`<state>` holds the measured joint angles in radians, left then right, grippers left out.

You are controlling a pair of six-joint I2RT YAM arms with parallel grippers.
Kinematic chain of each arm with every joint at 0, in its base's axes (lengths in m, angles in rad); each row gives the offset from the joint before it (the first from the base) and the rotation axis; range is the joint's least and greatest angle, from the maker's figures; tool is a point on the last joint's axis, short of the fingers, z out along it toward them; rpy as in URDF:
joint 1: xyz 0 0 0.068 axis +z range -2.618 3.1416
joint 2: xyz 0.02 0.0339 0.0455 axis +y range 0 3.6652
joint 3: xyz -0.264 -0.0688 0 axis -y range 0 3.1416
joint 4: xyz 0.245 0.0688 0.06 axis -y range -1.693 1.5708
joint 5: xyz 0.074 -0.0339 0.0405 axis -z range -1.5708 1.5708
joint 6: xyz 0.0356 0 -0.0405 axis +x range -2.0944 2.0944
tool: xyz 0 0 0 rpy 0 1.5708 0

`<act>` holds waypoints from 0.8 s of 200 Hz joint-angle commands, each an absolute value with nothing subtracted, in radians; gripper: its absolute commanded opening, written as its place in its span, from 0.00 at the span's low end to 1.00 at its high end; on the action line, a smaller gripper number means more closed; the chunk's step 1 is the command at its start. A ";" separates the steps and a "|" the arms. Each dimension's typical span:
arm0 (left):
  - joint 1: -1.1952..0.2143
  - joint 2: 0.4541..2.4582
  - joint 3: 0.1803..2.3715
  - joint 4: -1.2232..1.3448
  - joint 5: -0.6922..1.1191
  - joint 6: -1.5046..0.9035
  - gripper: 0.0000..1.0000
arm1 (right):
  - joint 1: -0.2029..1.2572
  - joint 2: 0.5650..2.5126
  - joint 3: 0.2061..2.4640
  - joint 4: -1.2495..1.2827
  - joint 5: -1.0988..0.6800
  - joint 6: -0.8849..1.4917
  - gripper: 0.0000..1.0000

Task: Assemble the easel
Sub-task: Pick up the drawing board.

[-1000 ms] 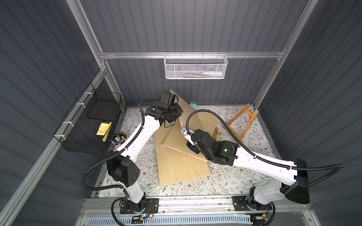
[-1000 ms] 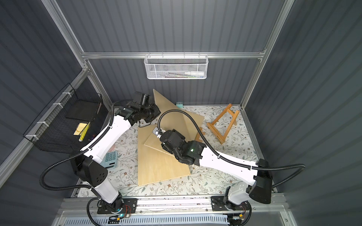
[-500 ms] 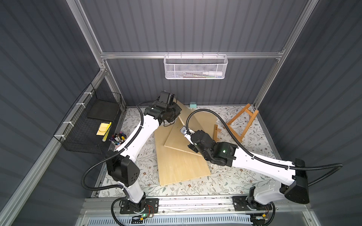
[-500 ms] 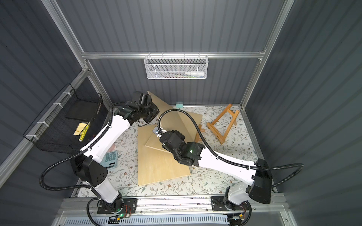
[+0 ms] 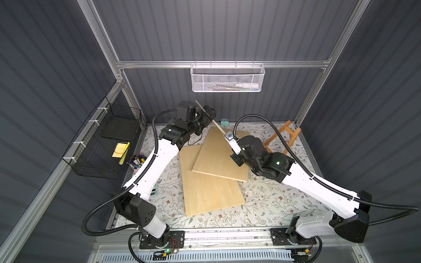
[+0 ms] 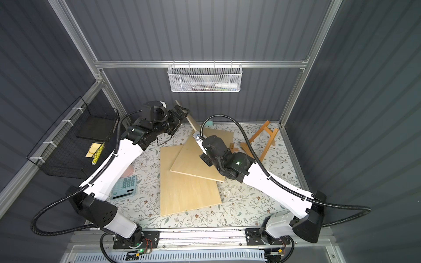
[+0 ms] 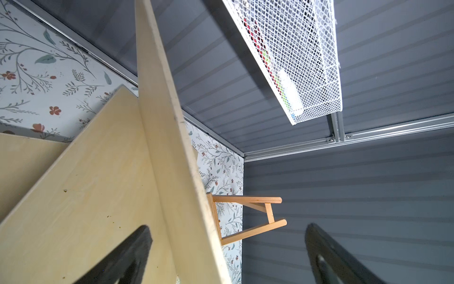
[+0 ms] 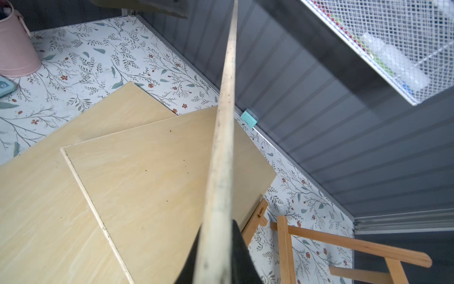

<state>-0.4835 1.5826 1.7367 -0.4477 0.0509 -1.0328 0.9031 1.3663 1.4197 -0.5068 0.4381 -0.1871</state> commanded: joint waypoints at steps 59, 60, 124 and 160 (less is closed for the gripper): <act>-0.446 1.513 1.660 -0.539 -0.036 -0.953 1.00 | 0.666 1.247 1.551 -0.604 0.119 -0.192 0.00; -0.446 1.513 1.660 -0.539 -0.036 -0.953 0.99 | 0.663 1.245 1.552 -0.604 0.117 -0.193 0.00; -0.444 1.565 1.608 -0.491 0.030 -0.954 0.99 | 0.574 1.221 1.592 -0.597 0.013 -0.258 0.00; -0.444 1.589 1.514 -0.379 0.106 -0.991 0.99 | 0.522 1.221 1.620 -0.611 0.007 -0.313 0.00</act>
<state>-0.4450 1.5600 1.5707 -0.4519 0.0395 -0.9768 0.5541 1.2537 1.5440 -0.6971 0.0444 -0.2562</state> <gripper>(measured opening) 0.994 0.108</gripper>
